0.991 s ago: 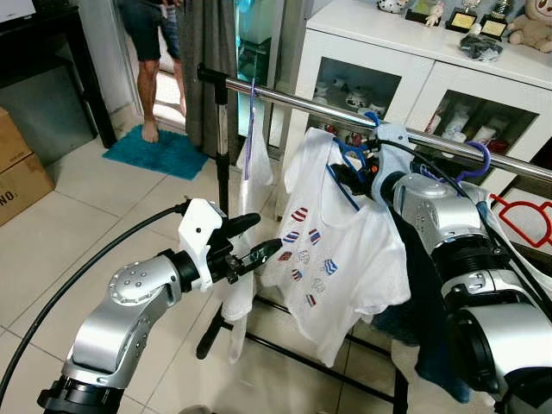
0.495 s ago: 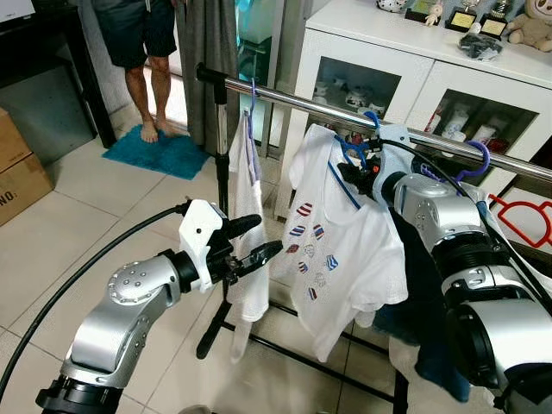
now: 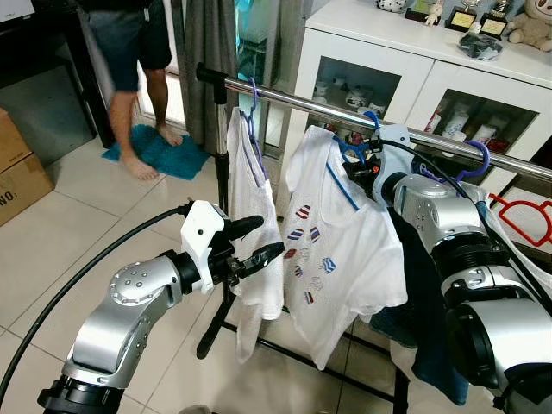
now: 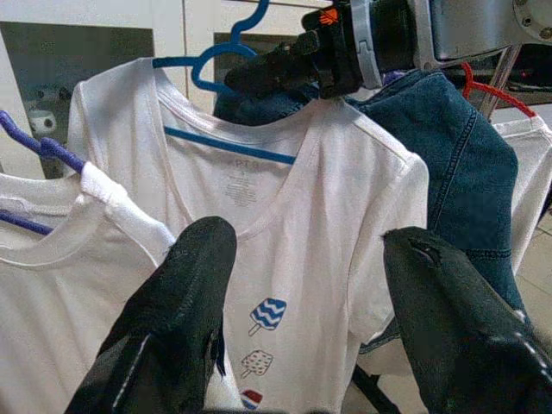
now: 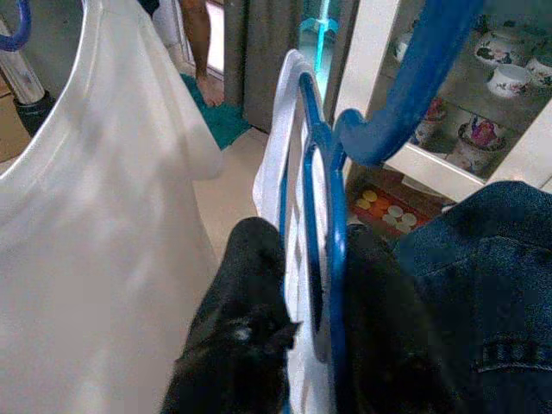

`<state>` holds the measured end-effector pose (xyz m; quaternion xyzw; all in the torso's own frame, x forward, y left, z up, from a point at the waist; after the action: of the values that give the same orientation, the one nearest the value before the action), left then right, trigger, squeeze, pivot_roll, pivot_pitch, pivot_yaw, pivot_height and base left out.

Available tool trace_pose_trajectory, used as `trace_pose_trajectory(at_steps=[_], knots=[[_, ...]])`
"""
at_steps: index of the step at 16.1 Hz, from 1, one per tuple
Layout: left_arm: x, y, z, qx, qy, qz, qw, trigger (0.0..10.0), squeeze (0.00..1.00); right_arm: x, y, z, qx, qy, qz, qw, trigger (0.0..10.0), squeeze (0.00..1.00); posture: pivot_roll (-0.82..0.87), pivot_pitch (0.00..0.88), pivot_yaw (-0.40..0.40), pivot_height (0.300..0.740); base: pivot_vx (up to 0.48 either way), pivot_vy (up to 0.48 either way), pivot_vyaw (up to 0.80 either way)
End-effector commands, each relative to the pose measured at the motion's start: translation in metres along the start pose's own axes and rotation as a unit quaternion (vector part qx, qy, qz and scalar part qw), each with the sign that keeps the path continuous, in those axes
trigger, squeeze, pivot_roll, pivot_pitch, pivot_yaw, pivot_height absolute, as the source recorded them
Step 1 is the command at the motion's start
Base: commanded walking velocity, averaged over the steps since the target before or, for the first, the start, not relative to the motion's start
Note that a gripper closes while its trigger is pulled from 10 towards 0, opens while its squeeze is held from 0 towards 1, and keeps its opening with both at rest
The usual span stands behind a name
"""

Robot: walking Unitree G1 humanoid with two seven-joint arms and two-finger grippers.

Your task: Hang hanger

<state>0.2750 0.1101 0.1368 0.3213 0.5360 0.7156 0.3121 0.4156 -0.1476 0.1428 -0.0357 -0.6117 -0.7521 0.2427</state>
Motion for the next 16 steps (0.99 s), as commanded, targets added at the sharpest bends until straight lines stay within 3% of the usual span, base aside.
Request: trace_pose_trajectory(at_steps=[1, 7, 9, 13, 16], knots=[[-0.003, 0.003, 0.0, -0.008, -0.002, -0.003, 1.0, 10.0, 0.0, -0.001, 0.005, 0.0, -0.001, -0.002, -0.005, 1.0, 0.0, 0.0, 0.04, 0.0, -0.105, 0.74, 0.0, 0.0, 0.0], [-0.005, 0.004, 0.007, -0.015, 0.015, -0.004, 1.0, 10.0, 0.0, 0.0, 0.006, 0.001, -0.002, -0.001, -0.014, 1.0, 0.0, 0.0, 0.03, 0.0, -0.104, 0.74, 0.0, 0.0, 0.0], [-0.008, 0.004, 0.012, -0.017, 0.029, -0.004, 0.999, 10.0, 0.0, 0.005, 0.016, 0.001, 0.006, 0.003, -0.053, 0.999, 0.0, 0.0, 0.02, 0.0, -0.102, 0.74, 0.0, 0.0, 0.0], [-0.011, 0.002, 0.029, -0.027, 0.116, 0.006, 0.993, 10.0, 0.0, 0.034, 0.031, 0.007, 0.014, 0.023, -0.134, 0.991, 0.0, 0.0, 0.01, 0.0, -0.105, 0.74, 0.0, 0.0, 0.0], [-0.007, -0.001, 0.033, -0.015, 0.155, 0.008, 0.988, 10.0, 0.0, 0.052, 0.012, 0.018, 0.015, 0.032, -0.136, 0.99, 0.0, 0.0, -0.01, 0.0, -0.084, 0.74, 0.0, 0.0, 0.0]])
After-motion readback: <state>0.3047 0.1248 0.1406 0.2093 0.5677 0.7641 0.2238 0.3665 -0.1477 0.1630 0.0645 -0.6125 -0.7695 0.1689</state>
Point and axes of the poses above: a point about 5 cm out from each wrist's last joint towards the gripper, its own x axis pointing back from the gripper into the wrist, its own y axis along the axis of the wrist's last joint, z = x × y, the point moved 3 cm from there along -x, pointing out of the wrist towards the gripper, and after that the axes turned 12 degrees about -x, right-handed, at the moved point
